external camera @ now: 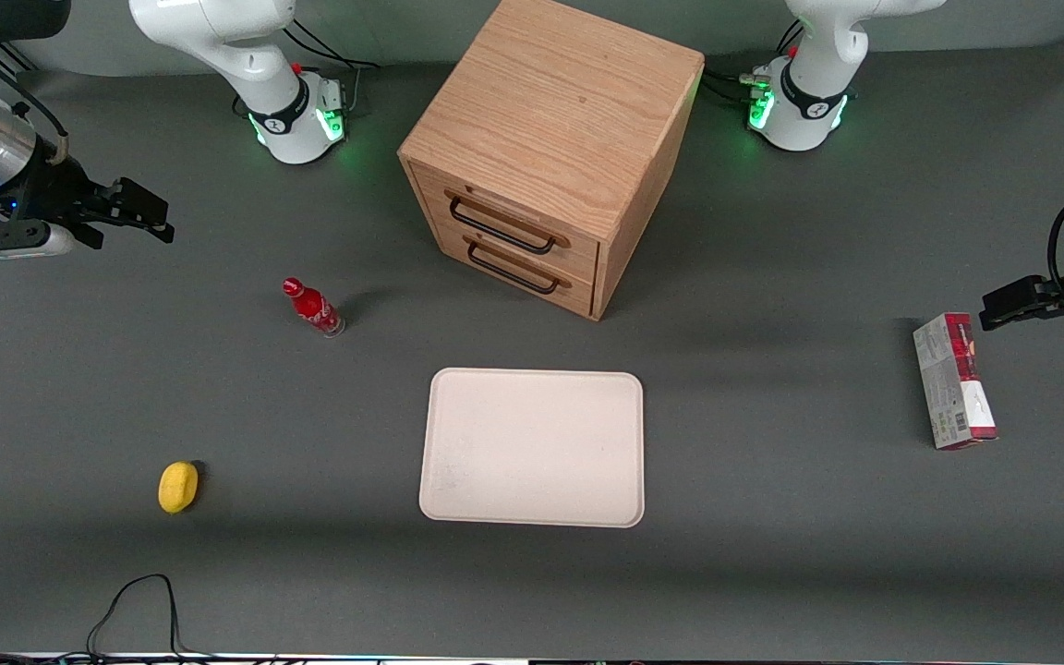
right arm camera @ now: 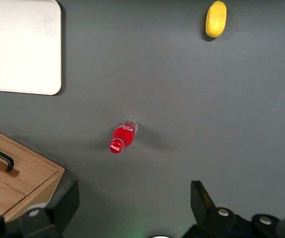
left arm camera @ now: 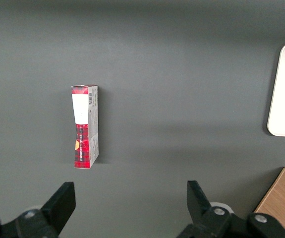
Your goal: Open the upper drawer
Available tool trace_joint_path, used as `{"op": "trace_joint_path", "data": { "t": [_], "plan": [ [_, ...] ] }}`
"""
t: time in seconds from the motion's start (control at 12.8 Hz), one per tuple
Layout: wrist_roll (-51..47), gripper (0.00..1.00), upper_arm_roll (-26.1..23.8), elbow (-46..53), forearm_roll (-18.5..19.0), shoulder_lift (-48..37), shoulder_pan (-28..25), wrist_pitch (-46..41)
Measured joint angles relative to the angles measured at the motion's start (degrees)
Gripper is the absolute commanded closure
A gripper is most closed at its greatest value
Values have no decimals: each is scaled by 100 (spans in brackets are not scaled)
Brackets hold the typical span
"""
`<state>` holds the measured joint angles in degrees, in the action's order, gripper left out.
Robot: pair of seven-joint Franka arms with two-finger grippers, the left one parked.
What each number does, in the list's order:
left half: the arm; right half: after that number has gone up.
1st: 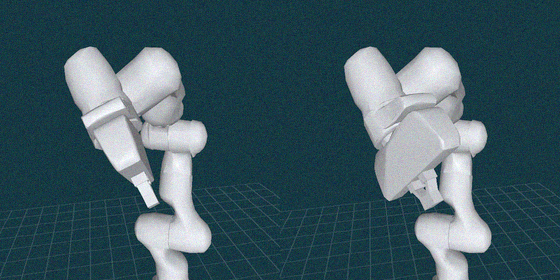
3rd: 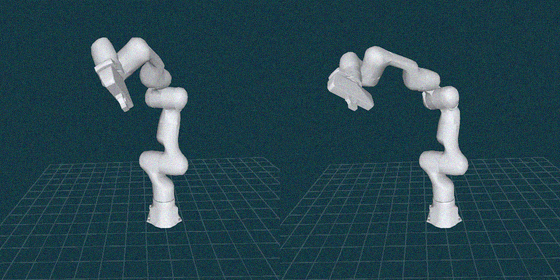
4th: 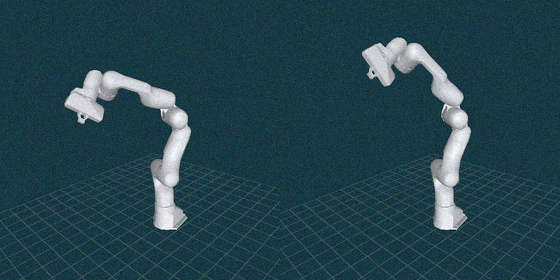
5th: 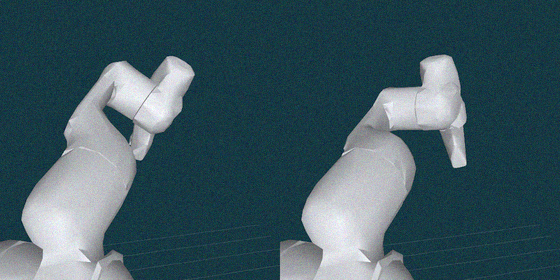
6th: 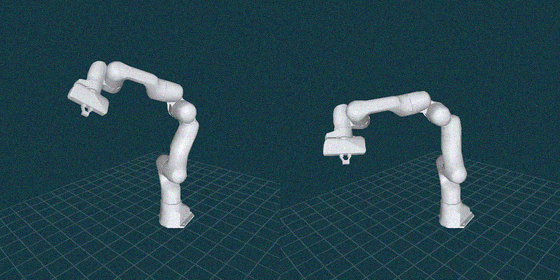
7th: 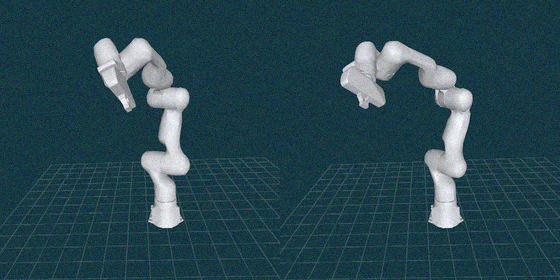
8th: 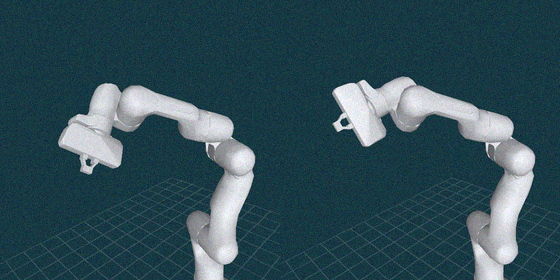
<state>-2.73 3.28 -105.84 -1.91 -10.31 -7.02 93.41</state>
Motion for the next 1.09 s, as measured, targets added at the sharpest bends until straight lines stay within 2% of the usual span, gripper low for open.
{"op": "trace_joint_path", "data": {
  "t": [0.39, 0.78, 1.09],
  "plan": [
    [0, 0, -175, 178, 26, 168, -12, 79],
    [-183, 0, -1519, 1938, -7, 1526, -116, -626],
    [345, 0, -2802, 2518, 55, 2275, -158, -718]
  ]
}}
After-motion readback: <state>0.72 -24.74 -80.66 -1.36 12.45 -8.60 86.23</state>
